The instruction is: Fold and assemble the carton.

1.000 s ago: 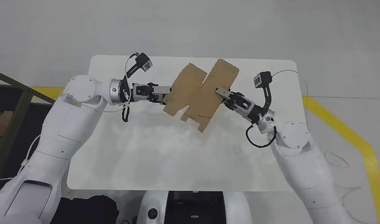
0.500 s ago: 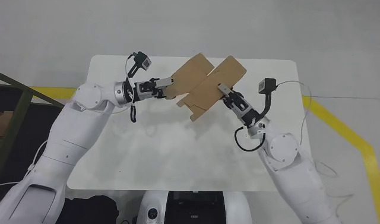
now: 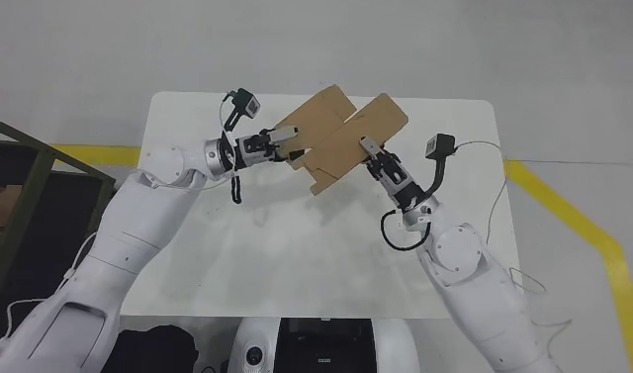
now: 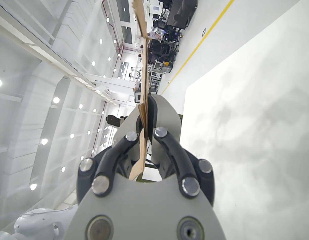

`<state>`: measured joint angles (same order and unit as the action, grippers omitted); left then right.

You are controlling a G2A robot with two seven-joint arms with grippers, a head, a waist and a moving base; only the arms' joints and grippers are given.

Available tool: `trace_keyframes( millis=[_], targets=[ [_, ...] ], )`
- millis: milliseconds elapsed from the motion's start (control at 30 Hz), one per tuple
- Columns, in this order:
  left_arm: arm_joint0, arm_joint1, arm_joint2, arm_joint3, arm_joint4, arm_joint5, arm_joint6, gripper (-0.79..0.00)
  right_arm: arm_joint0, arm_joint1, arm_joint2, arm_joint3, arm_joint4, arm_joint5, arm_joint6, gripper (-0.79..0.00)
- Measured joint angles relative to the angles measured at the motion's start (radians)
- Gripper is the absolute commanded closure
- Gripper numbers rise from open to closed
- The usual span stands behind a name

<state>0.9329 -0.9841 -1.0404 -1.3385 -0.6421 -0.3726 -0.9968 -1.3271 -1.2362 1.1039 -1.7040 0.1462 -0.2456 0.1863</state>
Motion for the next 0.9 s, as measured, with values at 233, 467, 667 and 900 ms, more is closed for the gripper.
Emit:
trace_keyframes(
  millis=[233, 467, 667, 900],
  targets=[
    [-0.015, -0.011, 0.0, 0.036, -0.02, -0.001, -0.01, -0.339, 0.003, -0.007, -0.006, 0.007, -0.009, -0.003, -0.011, 0.0],
    [-0.022, -0.019, -0.008, 0.056, -0.023, -0.003, -0.021, -0.031, 0.005, -0.013, -0.006, 0.012, -0.013, -0.004, -0.008, 0.0],
    [-0.023, -0.025, -0.014, 0.062, -0.018, 0.0, -0.022, 0.0, 0.003, -0.016, -0.002, 0.013, -0.019, -0.004, -0.007, 0.0],
    [-0.021, -0.03, -0.022, 0.064, -0.02, 0.009, -0.028, 0.0, 0.0, -0.019, 0.005, 0.01, -0.029, -0.012, 0.008, -0.785]
  ],
)
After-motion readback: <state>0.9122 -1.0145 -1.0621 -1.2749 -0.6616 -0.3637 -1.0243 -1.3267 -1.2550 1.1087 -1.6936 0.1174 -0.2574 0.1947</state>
